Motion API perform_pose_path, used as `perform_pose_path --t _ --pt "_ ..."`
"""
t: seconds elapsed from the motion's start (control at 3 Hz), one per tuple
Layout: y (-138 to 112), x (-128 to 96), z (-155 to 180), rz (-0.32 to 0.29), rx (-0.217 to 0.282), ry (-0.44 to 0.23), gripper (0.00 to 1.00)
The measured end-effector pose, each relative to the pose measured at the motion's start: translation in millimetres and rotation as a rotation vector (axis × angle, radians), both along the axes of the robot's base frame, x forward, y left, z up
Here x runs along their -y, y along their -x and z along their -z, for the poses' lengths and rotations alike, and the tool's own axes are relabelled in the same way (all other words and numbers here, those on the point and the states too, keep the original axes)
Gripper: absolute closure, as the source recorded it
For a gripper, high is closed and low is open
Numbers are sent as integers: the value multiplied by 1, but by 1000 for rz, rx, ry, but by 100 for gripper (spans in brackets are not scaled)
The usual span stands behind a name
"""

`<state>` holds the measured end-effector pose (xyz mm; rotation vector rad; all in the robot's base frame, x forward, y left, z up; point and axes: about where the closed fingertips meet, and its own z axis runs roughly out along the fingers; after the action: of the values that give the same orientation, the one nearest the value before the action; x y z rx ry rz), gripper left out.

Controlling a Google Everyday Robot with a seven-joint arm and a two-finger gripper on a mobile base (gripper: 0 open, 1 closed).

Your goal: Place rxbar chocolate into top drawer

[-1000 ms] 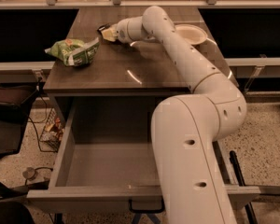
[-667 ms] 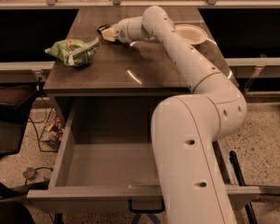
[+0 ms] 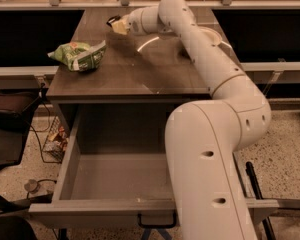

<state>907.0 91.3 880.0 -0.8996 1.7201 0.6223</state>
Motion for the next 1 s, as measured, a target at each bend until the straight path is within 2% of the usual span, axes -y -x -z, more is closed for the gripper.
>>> perform_pose_path --t 0.33,1.0 --pt "5 16 -52 -11 73 -1 100" --pt "21 27 -116 -51 170 5 100"
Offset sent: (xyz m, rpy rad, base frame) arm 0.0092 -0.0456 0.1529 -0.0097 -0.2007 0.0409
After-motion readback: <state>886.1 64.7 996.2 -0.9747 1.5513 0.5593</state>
